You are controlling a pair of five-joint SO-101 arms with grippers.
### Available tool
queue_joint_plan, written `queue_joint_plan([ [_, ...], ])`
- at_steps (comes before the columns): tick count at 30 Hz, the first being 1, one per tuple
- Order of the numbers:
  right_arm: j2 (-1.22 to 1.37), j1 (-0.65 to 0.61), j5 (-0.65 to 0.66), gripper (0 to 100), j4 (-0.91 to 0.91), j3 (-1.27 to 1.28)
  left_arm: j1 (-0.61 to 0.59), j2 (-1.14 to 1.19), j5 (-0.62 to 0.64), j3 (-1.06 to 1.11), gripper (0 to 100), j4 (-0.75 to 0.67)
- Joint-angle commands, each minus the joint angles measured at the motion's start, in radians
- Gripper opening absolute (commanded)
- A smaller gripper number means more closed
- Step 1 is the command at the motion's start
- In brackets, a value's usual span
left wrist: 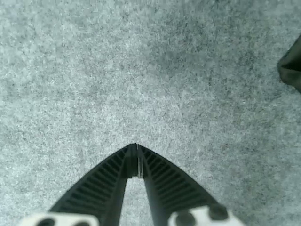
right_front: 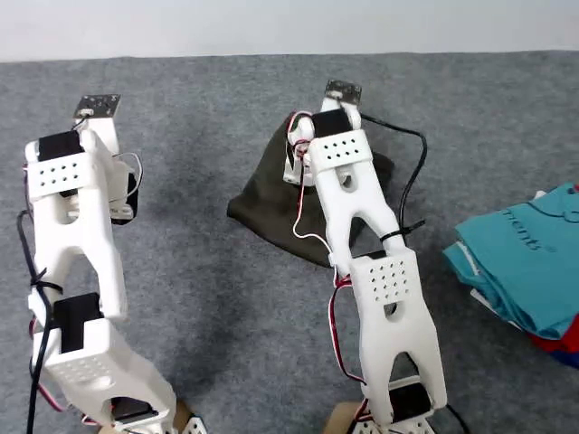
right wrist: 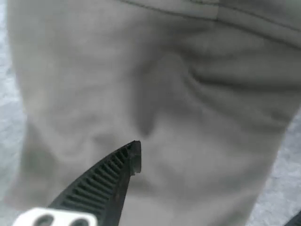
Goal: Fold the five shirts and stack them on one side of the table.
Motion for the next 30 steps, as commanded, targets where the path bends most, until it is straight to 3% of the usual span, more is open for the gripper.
queue_joint_plan([
  [1, 0.025, 0.002, -0.018, 52.2, -0.028, -0.003, -0.002, -0.063, 0.000, 0.001, 0, -0.014],
  [7, 0.105, 0.013, -0.089, 48.7, -0.038, -0.005, -0.002, -0.063, 0.000, 0.001, 0, -0.014],
  [17, 0.134, 0.036, -0.092, 0.0, -0.033, -0.049, -0.002, -0.063, 0.002, 0.001, 0, -0.008],
  [30, 0.131, 0.084, 0.087, 0.8, 0.168, -0.609, 0.005, -0.064, 0.005, -0.038, 0, 0.066],
])
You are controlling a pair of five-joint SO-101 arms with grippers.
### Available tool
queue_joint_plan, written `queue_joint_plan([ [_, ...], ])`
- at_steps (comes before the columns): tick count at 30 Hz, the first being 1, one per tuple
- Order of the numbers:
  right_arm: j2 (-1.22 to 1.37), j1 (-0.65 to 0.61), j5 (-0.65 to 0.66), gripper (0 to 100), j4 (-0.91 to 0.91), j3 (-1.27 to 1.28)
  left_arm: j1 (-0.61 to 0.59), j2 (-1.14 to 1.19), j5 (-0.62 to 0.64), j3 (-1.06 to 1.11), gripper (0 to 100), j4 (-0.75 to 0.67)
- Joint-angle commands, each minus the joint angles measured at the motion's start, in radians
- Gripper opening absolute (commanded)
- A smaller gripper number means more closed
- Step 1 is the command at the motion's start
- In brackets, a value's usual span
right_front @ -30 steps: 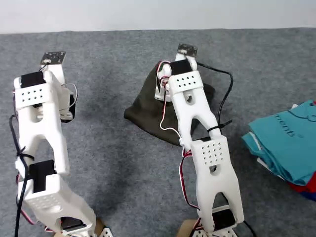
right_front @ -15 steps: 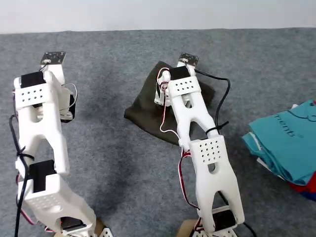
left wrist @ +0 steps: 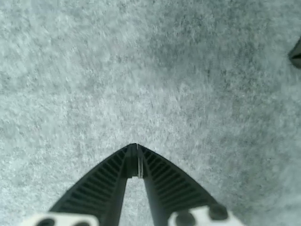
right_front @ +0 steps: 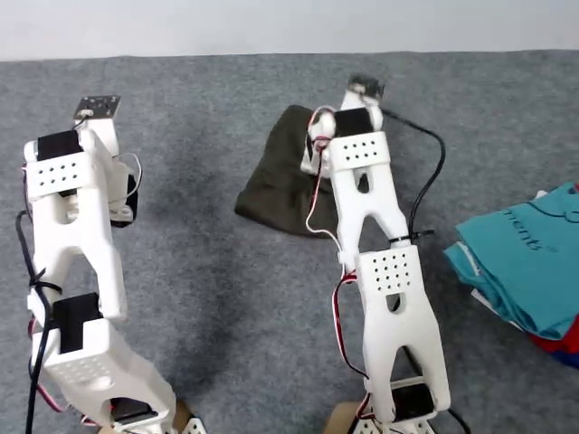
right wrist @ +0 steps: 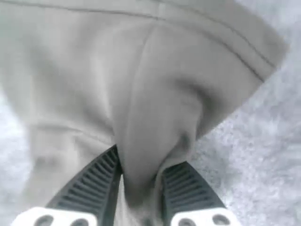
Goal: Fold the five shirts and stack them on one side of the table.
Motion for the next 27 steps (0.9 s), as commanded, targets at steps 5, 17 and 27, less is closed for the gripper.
queue_joint_plan([
  [5, -0.139, 0.012, 0.074, 0.8, 0.039, -0.141, 0.003, -0.055, 0.005, -0.028, 0, 0.038],
  [17, -0.438, 0.140, 0.075, 0.8, 0.042, -0.137, 0.006, -0.057, 0.008, 0.059, 0, 0.048],
  [27, -0.653, 0.344, 0.193, 0.8, 0.045, -0.035, 0.000, -0.063, 0.008, 0.136, 0, 0.055],
])
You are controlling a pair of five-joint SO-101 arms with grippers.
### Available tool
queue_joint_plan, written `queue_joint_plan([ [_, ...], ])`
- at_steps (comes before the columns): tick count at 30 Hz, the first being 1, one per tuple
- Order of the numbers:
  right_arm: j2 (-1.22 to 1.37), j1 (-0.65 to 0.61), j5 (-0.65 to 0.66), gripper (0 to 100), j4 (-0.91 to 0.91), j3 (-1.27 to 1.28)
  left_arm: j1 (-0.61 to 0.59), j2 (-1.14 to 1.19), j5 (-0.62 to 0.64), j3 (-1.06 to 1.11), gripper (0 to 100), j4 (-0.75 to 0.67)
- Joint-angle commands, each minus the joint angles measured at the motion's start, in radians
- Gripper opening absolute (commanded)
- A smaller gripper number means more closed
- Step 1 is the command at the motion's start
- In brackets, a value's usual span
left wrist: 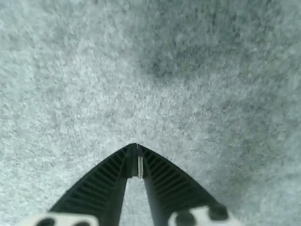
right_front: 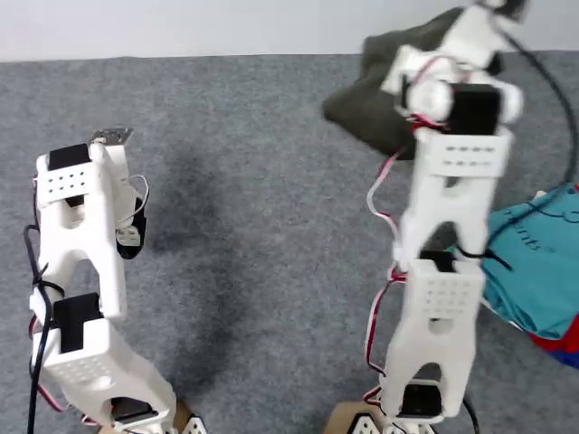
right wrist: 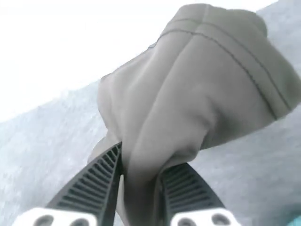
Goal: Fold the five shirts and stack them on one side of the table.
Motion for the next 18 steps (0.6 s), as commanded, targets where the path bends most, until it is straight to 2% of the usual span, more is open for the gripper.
queue_joint_plan([
  [1, -0.171, 0.087, 0.048, 0.8, 0.041, 0.098, 0.003, -0.063, 0.008, -0.004, 0, 0.021],
  [10, -0.478, 0.269, 0.129, 0.8, 0.031, 0.660, 0.005, -0.061, 0.005, -0.004, 0, 0.021],
  [18, -0.418, 0.351, 0.189, 0.8, -0.031, 0.724, 0.006, -0.057, 0.006, -0.004, 0, 0.020],
])
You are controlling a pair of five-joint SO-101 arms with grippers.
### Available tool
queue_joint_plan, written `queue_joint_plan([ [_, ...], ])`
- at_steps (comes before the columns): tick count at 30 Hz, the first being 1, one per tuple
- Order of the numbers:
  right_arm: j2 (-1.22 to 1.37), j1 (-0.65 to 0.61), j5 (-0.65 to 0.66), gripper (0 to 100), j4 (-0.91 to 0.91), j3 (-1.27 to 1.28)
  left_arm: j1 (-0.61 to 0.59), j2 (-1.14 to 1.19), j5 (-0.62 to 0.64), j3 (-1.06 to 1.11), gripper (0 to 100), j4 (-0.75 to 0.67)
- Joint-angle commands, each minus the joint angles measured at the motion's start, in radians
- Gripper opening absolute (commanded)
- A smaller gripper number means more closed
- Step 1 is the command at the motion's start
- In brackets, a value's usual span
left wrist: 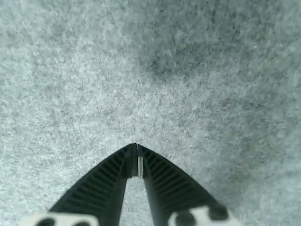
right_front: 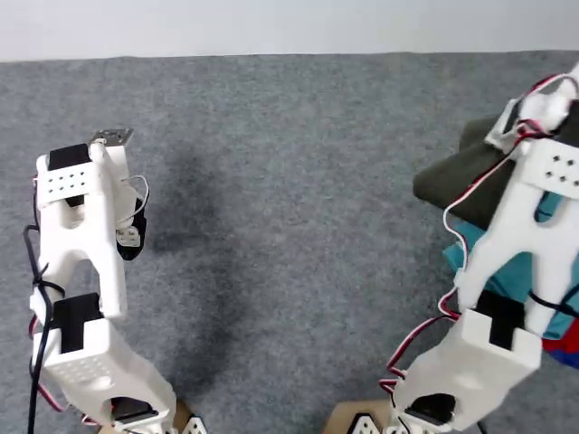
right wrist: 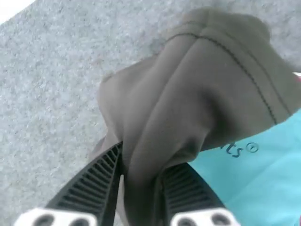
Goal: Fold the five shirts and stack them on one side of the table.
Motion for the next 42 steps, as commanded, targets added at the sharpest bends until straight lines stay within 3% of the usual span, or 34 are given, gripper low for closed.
queue_joint_plan([
  [1, 0.002, 0.039, 0.038, 0.8, -0.042, -0.008, 0.006, -0.057, 0.005, -0.004, 0, 0.012],
  [8, 0.062, 0.087, 0.087, 0.8, -0.077, -0.005, 0.006, -0.057, 0.003, -0.002, 0, 0.014],
  [26, 0.196, 0.447, 0.382, 0.9, 0.042, 0.002, 0.006, -0.055, 0.003, -0.002, 0, 0.011],
  [36, 0.213, 0.515, 0.545, 1.7, 0.039, 0.290, 0.006, -0.055, 0.003, -0.001, 0, 0.014],
  [38, 0.203, 0.513, 0.588, 5.6, 0.041, 0.290, 0.006, -0.055, 0.003, -0.001, 0, 0.014],
  [42, 0.110, 0.519, 0.545, 22.9, 0.042, 0.275, 0.008, -0.055, 0.002, -0.001, 0, 0.015],
])
